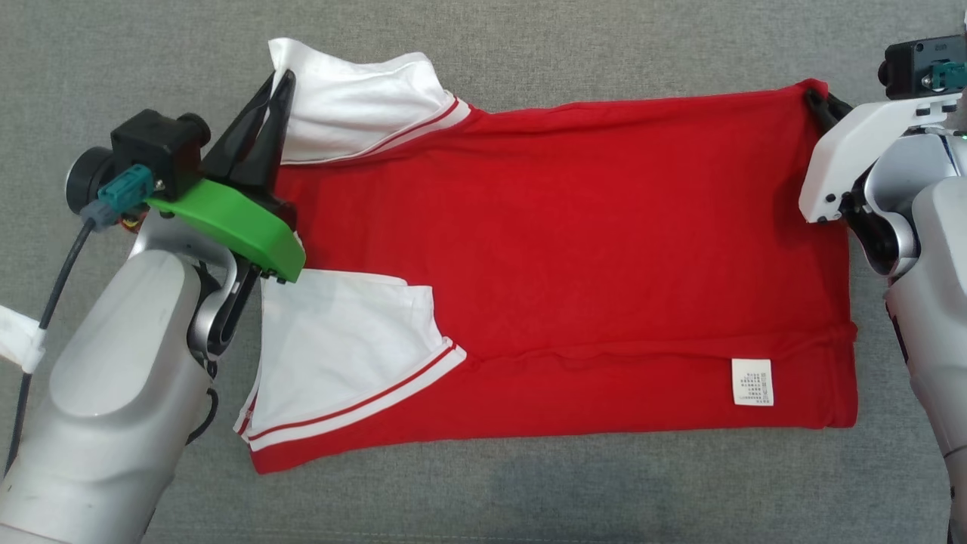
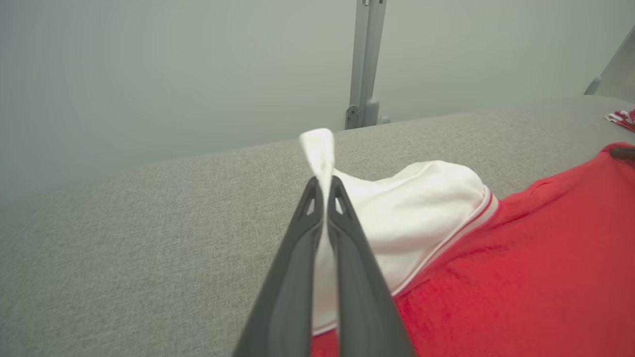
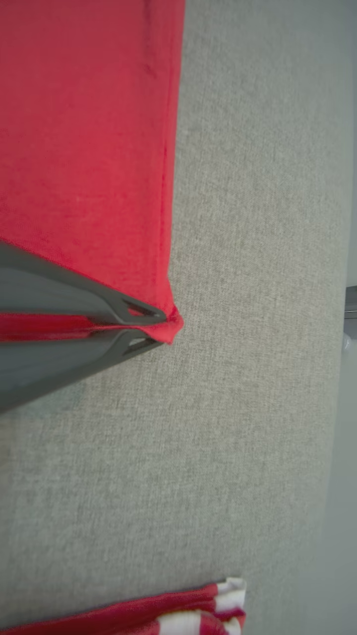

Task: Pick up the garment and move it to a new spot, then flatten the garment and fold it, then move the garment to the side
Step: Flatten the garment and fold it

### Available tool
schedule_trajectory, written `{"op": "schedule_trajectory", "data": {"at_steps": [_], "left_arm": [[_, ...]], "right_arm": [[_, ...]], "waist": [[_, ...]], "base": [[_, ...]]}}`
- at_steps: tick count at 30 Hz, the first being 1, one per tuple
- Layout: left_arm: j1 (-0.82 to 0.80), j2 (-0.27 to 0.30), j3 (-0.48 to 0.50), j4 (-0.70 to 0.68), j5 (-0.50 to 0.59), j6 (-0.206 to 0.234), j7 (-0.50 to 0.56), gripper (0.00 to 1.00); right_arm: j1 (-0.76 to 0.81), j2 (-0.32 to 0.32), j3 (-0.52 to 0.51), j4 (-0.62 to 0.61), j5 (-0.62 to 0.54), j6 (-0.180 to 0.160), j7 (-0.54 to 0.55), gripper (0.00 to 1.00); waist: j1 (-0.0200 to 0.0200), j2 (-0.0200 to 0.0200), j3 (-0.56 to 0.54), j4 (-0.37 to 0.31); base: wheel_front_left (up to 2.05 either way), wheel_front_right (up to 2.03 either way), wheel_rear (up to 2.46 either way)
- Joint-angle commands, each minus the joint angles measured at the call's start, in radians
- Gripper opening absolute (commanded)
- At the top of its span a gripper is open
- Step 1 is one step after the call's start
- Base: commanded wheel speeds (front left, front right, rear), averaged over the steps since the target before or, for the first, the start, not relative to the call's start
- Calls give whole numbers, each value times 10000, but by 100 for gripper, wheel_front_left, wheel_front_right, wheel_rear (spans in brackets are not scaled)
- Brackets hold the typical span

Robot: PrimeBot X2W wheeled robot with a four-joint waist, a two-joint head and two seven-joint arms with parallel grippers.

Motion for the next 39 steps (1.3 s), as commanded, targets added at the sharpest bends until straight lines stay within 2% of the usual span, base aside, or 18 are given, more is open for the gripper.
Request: {"op": "schedule_trajectory", "data": {"at_steps": [1, 10, 14, 20, 26, 29, 35, 36, 37, 38, 39], "left_arm": [[285, 119, 62, -164, -114, 81, -135, 0], [1764, 549, 308, -1810, -173, 574, -528, 0], [2880, 880, 392, -3019, -193, 996, -563, 0], [4789, 1241, 482, -4717, -309, 1830, -594, 0], [6334, 1002, 566, -5479, -782, 2378, -692, 0], [6707, 739, 576, -5283, -949, 2381, -745, 0], [6835, 352, 778, -4253, -1215, 2073, -832, 0], [6845, 259, 811, -4107, -1281, 2015, -846, 0], [6867, 174, 865, -3962, -1326, 1956, -856, 5], [6915, 117, 925, -3843, -1344, 1919, -865, 25], [6991, 57, 993, -3751, -1375, 1881, -876, 50]], "right_arm": [[36, -108, 73, -39, 221, -19, -303, 0], [1510, -573, 547, -1349, 1510, -18, -1410, 0], [2677, -612, 455, -2375, 1944, -18, -1701, 0], [4468, -405, -97, -3944, 2003, -18, -1879, 0], [6166, 118, -695, -5155, 1820, -16, -1649, 0], [6696, 408, -874, -5398, 1762, -16, -1507, 0], [7142, 728, -839, -5462, 1501, -16, -1501, 1], [7187, 771, -862, -5450, 1475, -16, -1542, 12], [7250, 808, -892, -5446, 1442, -16, -1576, 27], [7325, 840, -944, -5458, 1403, -16, -1626, 42], [7408, 869, -1009, -5492, 1388, -16, -1690, 60]], "waist": [[0, 16, -133, -42], [0, 16, -812, -150], [0, 16, -1165, -244], [0, 16, -1572, -246], [0, 16, -1873, -205], [0, 16, -1939, -208], [0, 16, -1988, -284], [0, 16, -1993, -298], [0, 16, -1997, -312], [0, 16, -2004, -325], [0, 16, -2012, -336]], "base": [[0, 0, 0], [0, 0, 0], [0, 0, 0], [0, 0, 0], [0, 0, 0], [0, 0, 0], [0, 0, 0], [0, 0, 0], [0, 0, 0], [0, 0, 0], [0, 0, 0]]}}
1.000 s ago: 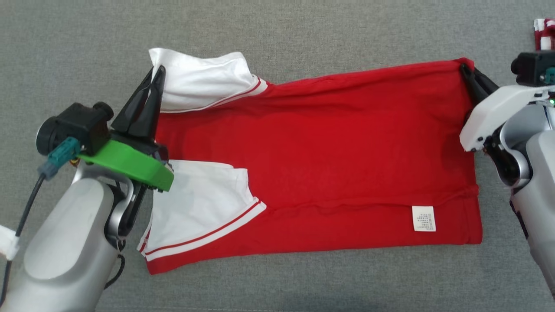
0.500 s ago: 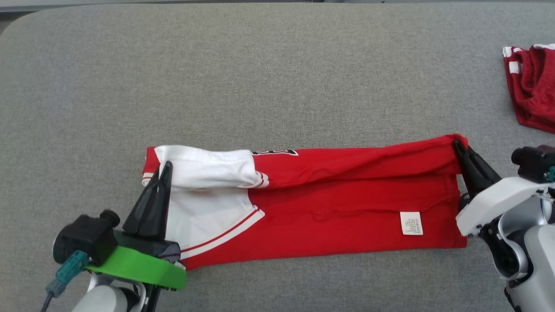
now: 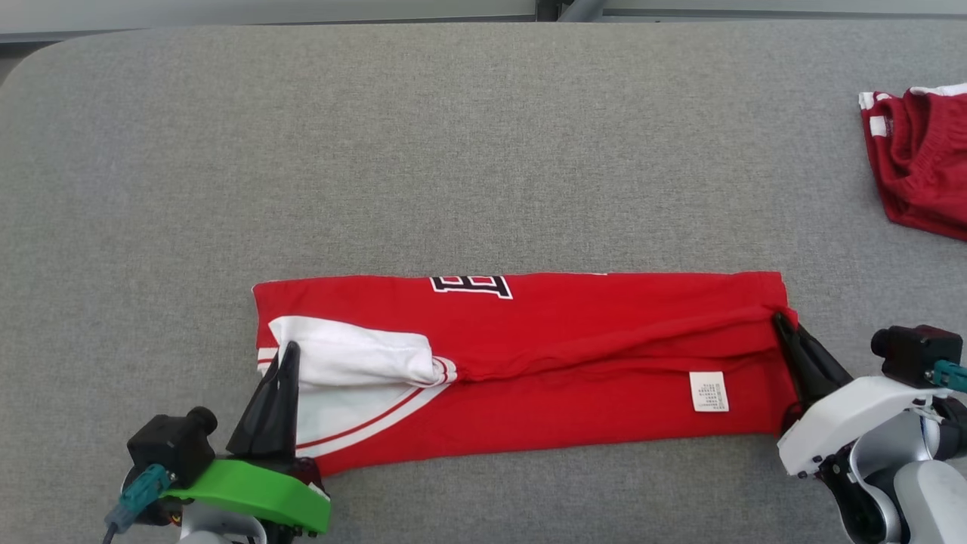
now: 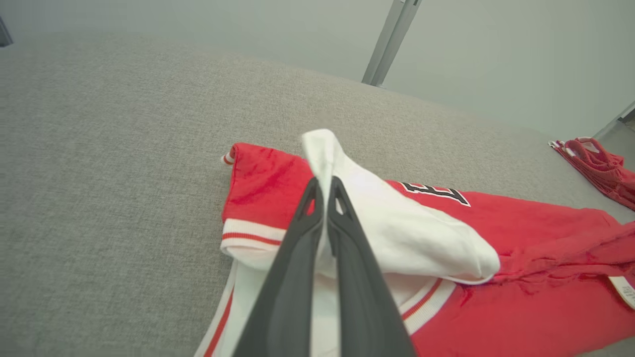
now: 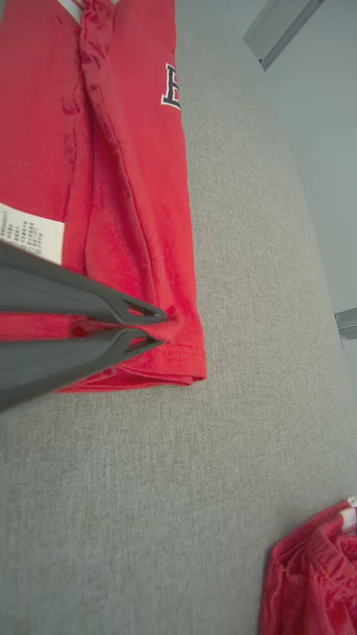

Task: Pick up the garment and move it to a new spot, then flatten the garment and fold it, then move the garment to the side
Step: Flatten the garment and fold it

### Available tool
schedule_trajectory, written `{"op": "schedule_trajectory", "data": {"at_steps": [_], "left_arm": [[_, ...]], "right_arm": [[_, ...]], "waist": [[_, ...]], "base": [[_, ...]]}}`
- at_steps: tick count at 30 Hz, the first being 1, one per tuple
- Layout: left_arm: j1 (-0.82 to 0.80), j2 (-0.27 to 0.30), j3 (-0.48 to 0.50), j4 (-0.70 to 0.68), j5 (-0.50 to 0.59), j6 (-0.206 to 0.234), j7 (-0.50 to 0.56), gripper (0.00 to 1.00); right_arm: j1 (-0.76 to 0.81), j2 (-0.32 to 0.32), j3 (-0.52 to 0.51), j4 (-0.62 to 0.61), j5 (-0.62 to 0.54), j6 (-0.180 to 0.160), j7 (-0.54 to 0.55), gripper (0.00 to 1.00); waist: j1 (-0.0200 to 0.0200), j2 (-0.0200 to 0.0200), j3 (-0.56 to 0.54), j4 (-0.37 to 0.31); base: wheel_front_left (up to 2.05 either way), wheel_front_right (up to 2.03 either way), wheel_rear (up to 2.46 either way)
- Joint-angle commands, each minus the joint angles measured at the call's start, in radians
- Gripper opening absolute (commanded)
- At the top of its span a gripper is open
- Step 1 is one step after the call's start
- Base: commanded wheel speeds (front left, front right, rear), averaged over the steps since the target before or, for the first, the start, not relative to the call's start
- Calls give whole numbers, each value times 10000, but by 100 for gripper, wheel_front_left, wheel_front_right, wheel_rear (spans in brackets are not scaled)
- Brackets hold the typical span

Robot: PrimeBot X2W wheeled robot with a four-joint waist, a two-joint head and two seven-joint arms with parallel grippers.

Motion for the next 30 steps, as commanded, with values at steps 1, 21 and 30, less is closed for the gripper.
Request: {"op": "schedule_trajectory", "data": {"at_steps": [1, 21, 30], "left_arm": [[302, -106, 160, 177, -148, -86, -81, 68], [1673, -902, 2298, 225, 863, -821, -68, 100], [953, -1623, 2320, 637, 2004, -1299, -59, 100]], "right_arm": [[292, 50, -149, -84, -111, -12, -170, 89], [1992, 966, -2178, -1436, -421, -11, -477, 100], [1390, 1123, -2460, -1495, -753, -11, -186, 100]], "waist": [[1, 16, -22, -27], [1, 16, -716, -64], [1, 16, -1126, -68]], "base": [[0, 0, 0], [0, 0, 0], [0, 0, 0]]}}
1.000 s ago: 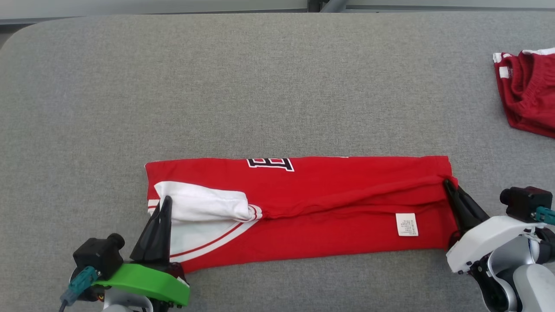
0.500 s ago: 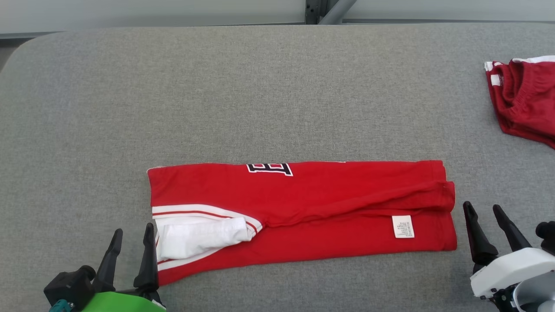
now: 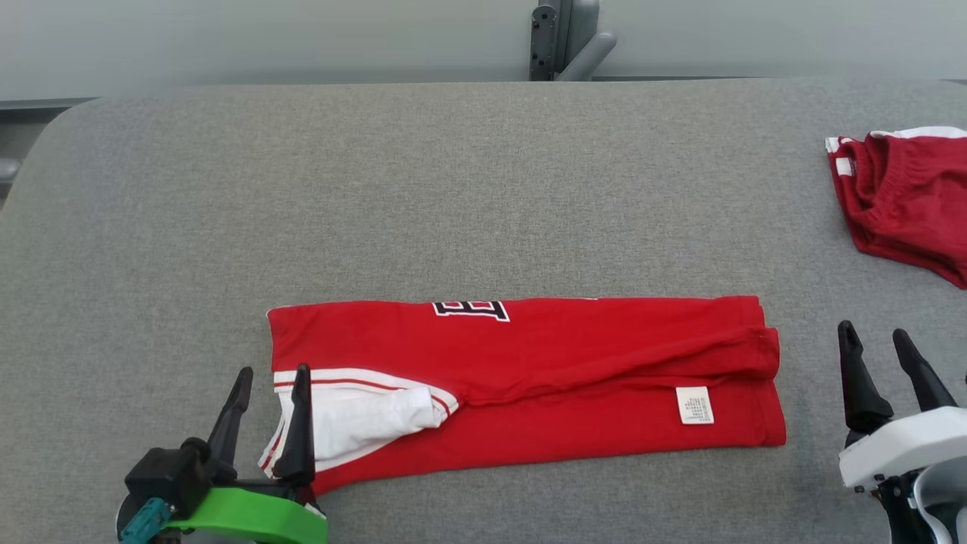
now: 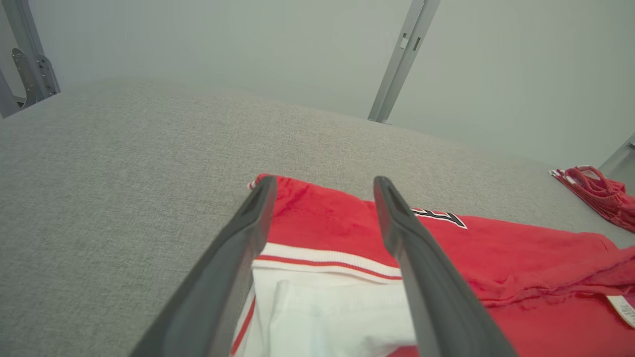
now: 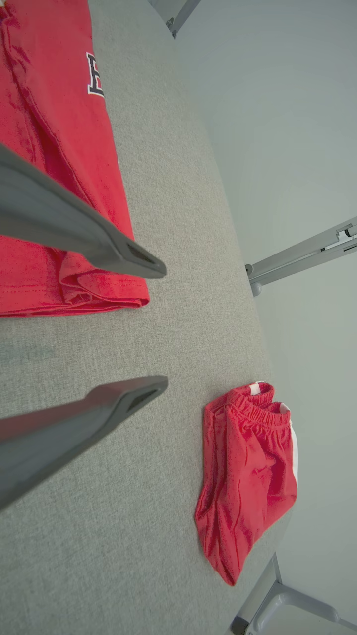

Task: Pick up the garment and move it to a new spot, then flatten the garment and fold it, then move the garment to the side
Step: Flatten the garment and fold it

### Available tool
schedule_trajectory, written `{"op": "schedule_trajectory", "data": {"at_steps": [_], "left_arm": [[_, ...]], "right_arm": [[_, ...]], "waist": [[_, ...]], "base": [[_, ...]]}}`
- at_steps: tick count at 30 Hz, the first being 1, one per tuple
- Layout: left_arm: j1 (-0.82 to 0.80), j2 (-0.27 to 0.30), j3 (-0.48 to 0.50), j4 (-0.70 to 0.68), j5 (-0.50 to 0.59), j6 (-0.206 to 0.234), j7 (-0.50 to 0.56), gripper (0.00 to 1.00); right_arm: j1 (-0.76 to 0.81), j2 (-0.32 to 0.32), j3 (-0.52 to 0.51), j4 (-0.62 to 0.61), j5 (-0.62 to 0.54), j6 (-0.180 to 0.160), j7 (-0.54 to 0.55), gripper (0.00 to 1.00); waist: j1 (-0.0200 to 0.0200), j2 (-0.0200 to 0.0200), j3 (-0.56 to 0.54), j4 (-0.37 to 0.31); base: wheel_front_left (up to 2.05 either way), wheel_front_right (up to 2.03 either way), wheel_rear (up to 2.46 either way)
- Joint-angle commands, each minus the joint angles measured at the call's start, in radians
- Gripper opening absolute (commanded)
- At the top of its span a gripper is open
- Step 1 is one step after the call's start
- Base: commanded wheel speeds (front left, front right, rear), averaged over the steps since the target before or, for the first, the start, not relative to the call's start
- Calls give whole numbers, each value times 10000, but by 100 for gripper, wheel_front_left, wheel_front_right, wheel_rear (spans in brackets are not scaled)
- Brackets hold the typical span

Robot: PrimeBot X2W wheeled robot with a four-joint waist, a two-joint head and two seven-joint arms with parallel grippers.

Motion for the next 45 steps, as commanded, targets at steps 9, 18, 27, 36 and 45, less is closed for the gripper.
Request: {"op": "schedule_trajectory", "data": {"at_steps": [9, 18, 27, 36, 45], "left_arm": [[-176, -785, -80, 337, 752, -266, 2, 100], [6, -1029, -3, 394, 1117, -405, 1, 100], [127, -1034, 307, 169, 1217, -262, 3, 100], [199, -1038, 507, -7, 1275, -240, 1, 100], [140, -1093, 562, -47, 1318, -214, 1, 100]], "right_arm": [[-1527, -174, 229, 1869, -309, -9, -240, 100], [-3069, -487, 736, 5122, -765, -9, -441, 100], [-3295, -873, 1724, 6553, -234, -9, -539, 100], [-2783, -1188, 2547, 6478, 213, -9, -688, 100], [-2311, -1257, 3048, 6161, 573, -9, -544, 49]], "waist": [[0, 16, -257, 248], [0, 16, -378, 591], [0, 16, -332, 605], [0, 16, -242, 431], [0, 16, -125, 401]], "base": [[0, 0, 0], [0, 0, 0], [0, 0, 0], [0, 0, 0], [0, 0, 0]]}}
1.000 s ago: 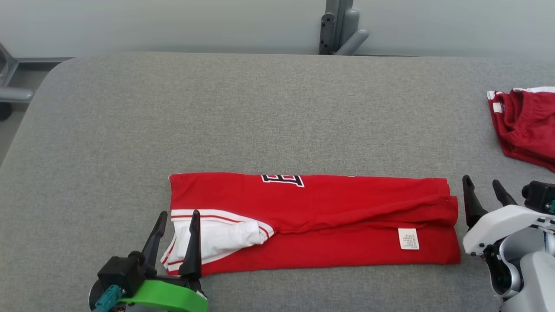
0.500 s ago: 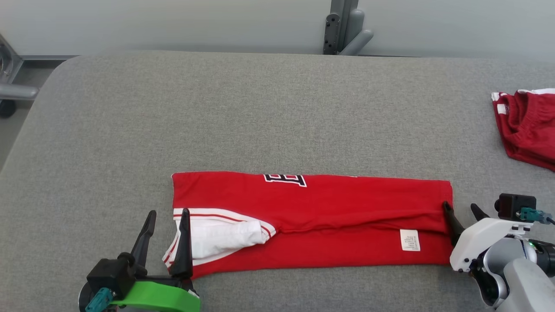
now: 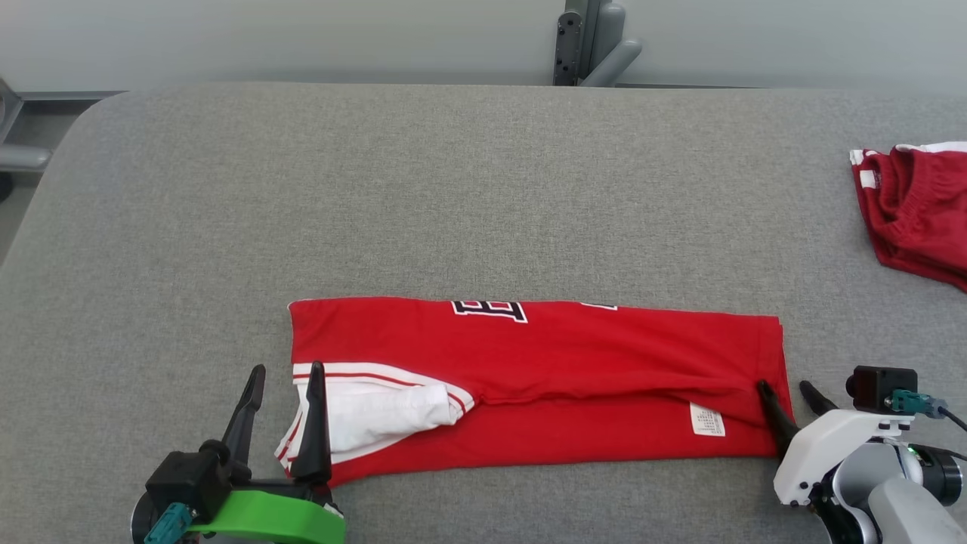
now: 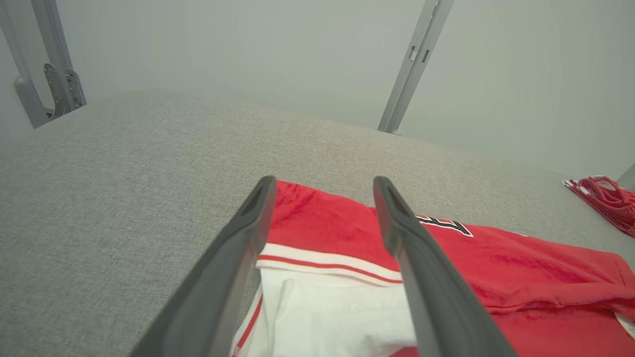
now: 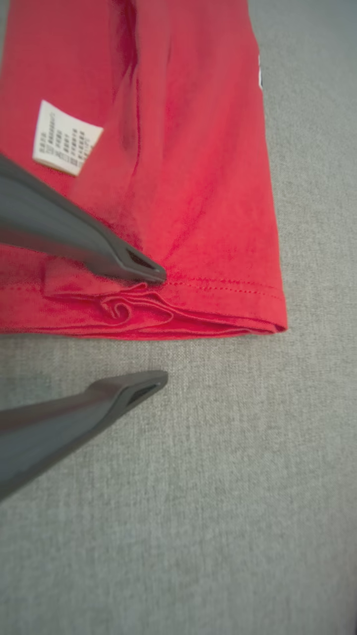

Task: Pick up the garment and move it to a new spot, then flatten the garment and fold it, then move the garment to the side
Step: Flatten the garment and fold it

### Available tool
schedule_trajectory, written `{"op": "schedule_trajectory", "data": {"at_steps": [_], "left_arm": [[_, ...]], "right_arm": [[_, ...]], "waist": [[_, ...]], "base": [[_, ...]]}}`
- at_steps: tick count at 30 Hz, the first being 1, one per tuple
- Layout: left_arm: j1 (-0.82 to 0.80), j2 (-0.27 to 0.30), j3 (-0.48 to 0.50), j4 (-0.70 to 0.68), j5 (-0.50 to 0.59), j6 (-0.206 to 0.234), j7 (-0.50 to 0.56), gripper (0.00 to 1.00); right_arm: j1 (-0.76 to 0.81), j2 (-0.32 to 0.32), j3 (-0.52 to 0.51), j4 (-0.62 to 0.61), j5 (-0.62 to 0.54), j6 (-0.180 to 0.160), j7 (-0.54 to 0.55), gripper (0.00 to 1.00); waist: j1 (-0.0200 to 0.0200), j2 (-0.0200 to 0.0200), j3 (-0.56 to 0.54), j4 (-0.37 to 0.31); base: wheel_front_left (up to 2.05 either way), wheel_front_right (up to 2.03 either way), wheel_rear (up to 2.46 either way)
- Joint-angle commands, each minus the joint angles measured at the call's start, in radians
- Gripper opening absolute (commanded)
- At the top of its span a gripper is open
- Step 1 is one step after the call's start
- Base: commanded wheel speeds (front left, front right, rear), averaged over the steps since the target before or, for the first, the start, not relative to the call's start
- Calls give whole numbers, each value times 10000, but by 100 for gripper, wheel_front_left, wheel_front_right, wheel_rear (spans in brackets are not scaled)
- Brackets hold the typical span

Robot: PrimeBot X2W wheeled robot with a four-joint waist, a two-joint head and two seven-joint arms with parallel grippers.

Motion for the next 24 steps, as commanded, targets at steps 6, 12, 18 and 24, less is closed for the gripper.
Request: {"op": "schedule_trajectory", "data": {"at_steps": [6, 12, 18, 24], "left_arm": [[-65, -46, 24, -7, 50, -12, -1, 100], [-59, -56, 69, -13, 80, -8, -1, 100], [87, -90, 151, -111, 102, 22, -1, 100], [64, -128, 139, -141, 128, -24, -1, 100]], "right_arm": [[-241, 43, 265, 384, 204, -15, 251, 0], [-645, -63, 256, 440, 703, -14, 74, 0], [-688, -601, -192, -143, 1392, -15, 139, 0], [-472, -1252, -869, -702, 1484, -14, 596, 0]], "waist": [[0, 16, 52, 34], [0, 16, 20, 150], [0, 16, 1, 63], [0, 16, 57, -143]], "base": [[0, 0, 0], [0, 0, 0], [0, 0, 0], [0, 0, 0]]}}
